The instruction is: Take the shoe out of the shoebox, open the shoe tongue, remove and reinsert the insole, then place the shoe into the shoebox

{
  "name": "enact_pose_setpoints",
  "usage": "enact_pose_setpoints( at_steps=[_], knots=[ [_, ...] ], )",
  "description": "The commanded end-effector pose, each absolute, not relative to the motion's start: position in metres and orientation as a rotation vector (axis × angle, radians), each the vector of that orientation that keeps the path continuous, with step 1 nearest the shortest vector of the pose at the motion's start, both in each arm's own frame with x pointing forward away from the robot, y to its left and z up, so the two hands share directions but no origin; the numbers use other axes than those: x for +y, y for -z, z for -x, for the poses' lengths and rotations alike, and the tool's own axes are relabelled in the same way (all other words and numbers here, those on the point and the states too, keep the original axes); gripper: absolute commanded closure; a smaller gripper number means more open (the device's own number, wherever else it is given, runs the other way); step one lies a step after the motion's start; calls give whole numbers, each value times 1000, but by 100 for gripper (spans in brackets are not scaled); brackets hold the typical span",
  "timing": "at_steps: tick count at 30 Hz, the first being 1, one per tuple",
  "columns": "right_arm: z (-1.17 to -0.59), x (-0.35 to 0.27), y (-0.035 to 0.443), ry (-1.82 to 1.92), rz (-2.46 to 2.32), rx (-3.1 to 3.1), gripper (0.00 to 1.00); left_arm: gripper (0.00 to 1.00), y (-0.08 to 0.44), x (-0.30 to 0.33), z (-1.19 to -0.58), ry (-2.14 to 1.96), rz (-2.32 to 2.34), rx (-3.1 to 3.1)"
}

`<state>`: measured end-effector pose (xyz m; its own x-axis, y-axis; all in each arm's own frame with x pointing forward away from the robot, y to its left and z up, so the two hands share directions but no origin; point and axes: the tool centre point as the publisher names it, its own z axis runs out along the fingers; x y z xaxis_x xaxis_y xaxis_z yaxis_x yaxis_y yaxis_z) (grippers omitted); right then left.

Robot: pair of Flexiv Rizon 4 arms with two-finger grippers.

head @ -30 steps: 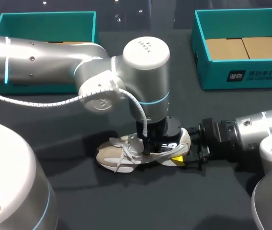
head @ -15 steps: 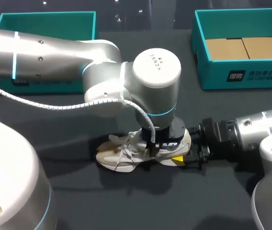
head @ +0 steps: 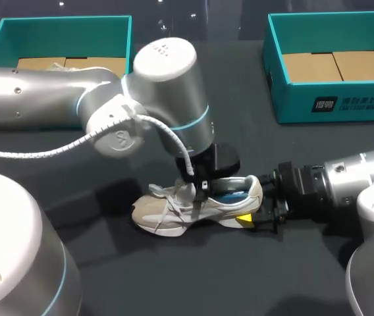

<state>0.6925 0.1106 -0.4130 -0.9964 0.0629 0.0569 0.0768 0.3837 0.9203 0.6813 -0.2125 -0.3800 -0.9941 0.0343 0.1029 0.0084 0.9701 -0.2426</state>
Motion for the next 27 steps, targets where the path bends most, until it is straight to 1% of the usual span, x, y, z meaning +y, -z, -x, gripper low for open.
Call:
enact_pose_setpoints(
  at_steps=[1,12,19,27],
  knots=[
    [-691,112,413,1726,134,-2607,100,100,359,-194,-679,-657,8,-2943],
    [-691,112,413,1726,134,-2607,100,100,339,-192,-675,-900,-61,-2878],
    [-691,112,413,1726,134,-2607,100,100,322,-222,-689,-944,-90,-2943],
    [-691,112,413,1726,134,-2607,100,100,321,-247,-708,-889,-91,-3000]
  ],
)
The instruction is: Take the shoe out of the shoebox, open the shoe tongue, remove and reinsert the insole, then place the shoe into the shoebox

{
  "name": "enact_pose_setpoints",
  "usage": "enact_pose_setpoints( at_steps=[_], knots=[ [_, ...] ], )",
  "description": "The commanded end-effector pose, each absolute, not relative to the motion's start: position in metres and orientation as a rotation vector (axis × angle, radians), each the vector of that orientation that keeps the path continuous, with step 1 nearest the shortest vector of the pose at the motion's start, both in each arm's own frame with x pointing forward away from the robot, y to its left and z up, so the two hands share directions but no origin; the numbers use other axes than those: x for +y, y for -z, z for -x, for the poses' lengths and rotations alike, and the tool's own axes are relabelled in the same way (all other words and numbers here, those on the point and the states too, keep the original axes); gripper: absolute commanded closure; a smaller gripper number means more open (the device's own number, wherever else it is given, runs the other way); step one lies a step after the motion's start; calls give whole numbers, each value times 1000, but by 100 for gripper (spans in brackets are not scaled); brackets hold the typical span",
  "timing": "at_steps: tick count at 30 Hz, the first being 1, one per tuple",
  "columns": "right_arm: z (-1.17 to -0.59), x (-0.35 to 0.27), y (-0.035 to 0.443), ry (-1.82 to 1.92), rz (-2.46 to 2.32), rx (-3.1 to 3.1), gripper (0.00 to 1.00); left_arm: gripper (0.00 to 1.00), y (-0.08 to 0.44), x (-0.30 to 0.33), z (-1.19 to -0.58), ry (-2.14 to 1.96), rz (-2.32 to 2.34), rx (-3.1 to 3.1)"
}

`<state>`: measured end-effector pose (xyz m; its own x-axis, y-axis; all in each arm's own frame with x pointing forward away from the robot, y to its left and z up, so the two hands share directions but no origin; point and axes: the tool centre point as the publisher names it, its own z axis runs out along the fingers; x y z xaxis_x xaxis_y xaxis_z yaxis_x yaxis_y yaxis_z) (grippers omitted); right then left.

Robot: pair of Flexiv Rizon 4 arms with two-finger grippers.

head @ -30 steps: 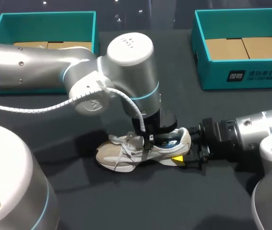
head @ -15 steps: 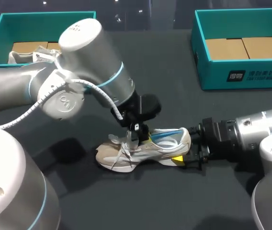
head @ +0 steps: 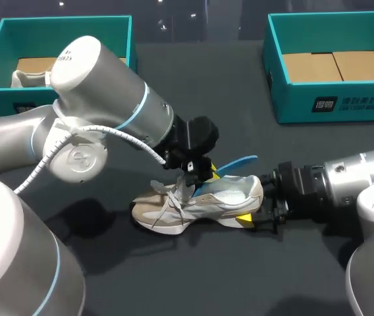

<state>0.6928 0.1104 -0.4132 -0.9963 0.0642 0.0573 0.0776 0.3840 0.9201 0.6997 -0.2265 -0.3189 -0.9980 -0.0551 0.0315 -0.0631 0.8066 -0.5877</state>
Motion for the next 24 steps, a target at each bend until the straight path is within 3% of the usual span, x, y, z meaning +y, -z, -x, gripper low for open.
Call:
enact_pose_setpoints(
  at_steps=[1,3,4,5,10,24],
  knots=[
    [-691,112,413,1726,134,-2607,100,100,321,-248,-709,-885,-86,-3008],
    [-691,112,413,1726,134,-2607,100,97,318,-249,-708,-886,-63,-3026],
    [-691,112,413,1726,134,-2607,100,79,317,-250,-706,-889,-53,-3035],
    [-691,112,413,1726,134,-2607,100,70,314,-250,-705,-895,-41,-3042],
    [-691,112,413,1726,134,-2607,100,54,306,-255,-697,-914,16,-3111],
    [-691,112,413,1726,134,-2607,100,53,313,-253,-689,-963,-55,-3201]
  ],
)
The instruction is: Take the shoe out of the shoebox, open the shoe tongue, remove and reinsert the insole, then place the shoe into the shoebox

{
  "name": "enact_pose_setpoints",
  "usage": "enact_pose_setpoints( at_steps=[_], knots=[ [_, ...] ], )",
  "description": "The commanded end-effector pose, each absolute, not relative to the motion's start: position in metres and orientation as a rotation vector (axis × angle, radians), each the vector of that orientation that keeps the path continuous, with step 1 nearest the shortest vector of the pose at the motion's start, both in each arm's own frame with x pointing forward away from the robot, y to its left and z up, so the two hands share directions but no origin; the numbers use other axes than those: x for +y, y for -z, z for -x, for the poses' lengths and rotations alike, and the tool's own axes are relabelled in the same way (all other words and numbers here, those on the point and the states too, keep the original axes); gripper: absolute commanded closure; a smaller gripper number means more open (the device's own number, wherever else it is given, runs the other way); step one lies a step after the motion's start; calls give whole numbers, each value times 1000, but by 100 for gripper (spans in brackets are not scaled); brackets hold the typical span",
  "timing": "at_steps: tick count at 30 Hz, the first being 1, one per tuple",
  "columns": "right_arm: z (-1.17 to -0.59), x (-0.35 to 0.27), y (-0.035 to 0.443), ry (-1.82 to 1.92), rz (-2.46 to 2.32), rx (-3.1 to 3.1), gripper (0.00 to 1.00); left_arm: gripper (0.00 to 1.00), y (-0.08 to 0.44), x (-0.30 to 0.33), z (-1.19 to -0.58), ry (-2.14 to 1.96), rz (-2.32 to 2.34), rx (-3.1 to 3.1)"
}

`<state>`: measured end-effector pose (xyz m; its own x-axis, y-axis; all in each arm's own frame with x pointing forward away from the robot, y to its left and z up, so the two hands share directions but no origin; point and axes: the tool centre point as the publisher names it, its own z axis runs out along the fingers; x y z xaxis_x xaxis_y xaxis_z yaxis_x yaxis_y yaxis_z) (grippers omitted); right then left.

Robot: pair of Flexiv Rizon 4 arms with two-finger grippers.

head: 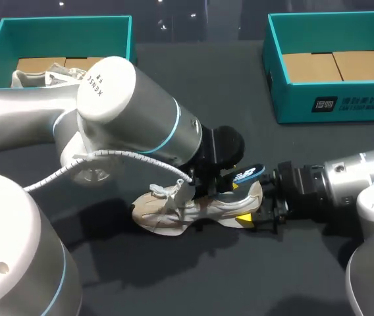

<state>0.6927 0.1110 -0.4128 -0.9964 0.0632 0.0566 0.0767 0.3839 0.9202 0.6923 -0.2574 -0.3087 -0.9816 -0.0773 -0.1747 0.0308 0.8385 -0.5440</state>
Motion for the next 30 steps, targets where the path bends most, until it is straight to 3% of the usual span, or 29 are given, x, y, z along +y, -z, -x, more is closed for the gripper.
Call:
enact_pose_setpoints(
  at_steps=[1,10,12,15,16,17,30],
  knots=[
    [-691,112,413,1726,134,-2607,100,53,316,-253,-689,845,50,2816],
    [-691,112,413,1726,134,-2607,100,56,332,-262,-683,780,38,2807],
    [-691,112,413,1726,134,-2607,100,63,336,-264,-682,768,37,2806],
    [-691,112,413,1726,134,-2607,100,83,339,-265,-683,742,44,2797],
    [-691,112,413,1726,134,-2607,100,97,340,-265,-684,739,47,2797],
    [-691,112,413,1726,134,-2607,100,100,340,-265,-685,738,49,2797],
    [-691,112,413,1726,134,-2607,100,100,308,-259,-707,825,134,2710]
  ],
)
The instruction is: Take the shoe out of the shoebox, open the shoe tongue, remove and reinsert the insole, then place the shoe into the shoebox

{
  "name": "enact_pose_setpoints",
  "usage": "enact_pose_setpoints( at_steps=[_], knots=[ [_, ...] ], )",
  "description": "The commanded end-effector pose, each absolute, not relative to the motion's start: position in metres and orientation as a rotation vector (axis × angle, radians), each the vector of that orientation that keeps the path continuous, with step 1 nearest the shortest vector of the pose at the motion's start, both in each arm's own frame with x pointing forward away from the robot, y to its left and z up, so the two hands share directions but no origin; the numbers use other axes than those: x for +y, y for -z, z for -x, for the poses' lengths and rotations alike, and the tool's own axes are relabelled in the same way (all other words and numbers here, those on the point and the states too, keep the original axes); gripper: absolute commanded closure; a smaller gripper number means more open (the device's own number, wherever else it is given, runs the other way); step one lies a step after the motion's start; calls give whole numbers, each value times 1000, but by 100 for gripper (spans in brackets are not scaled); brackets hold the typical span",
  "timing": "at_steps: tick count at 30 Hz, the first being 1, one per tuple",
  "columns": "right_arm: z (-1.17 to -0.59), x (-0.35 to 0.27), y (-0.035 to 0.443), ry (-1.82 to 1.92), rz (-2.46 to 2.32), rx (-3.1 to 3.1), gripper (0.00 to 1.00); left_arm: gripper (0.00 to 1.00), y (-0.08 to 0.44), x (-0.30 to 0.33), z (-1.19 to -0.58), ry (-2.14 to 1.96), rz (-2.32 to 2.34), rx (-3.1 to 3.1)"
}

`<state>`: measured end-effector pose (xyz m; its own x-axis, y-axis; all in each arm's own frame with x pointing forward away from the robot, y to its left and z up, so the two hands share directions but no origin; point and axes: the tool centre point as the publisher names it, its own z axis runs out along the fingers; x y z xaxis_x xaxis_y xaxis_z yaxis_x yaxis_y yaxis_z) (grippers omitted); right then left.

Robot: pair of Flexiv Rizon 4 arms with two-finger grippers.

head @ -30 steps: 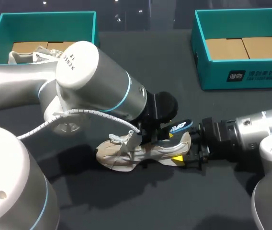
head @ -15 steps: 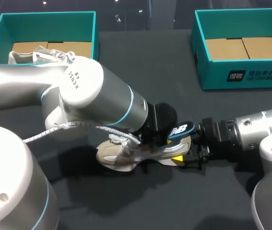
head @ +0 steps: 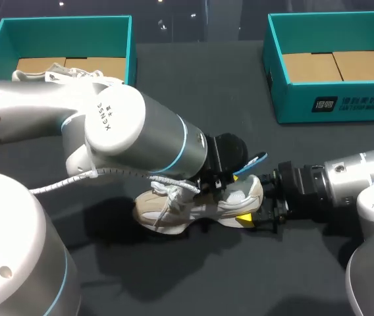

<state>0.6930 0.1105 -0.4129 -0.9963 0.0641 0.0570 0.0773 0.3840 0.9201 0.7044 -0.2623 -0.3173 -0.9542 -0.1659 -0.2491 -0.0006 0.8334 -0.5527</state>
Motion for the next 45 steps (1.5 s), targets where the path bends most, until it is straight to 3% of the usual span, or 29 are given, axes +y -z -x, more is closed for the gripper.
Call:
enact_pose_setpoints(
  at_steps=[1,17,18,19,22,27,42,43,44,45],
  knots=[
    [-691,112,413,1726,134,-2607,100,100,306,-260,-709,824,137,2697],
    [-691,112,413,1726,134,-2607,100,100,305,-279,-712,844,205,2689],
    [-691,112,413,1726,134,-2607,100,93,307,-279,-710,841,210,2689],
    [-691,112,413,1726,134,-2607,100,78,309,-278,-709,839,214,2690],
    [-691,112,413,1726,134,-2607,100,62,314,-275,-707,831,226,2693],
    [-691,112,413,1726,134,-2607,100,60,320,-269,-701,826,235,2687],
    [-691,112,413,1726,134,-2607,100,64,342,-278,-712,857,269,2685],
    [-691,112,413,1726,134,-2607,100,69,343,-279,-713,856,276,2687],
    [-691,112,413,1726,134,-2607,100,91,344,-279,-714,858,285,2689],
    [-691,112,413,1726,134,-2607,100,100,344,-278,-714,864,293,2693]
  ],
)
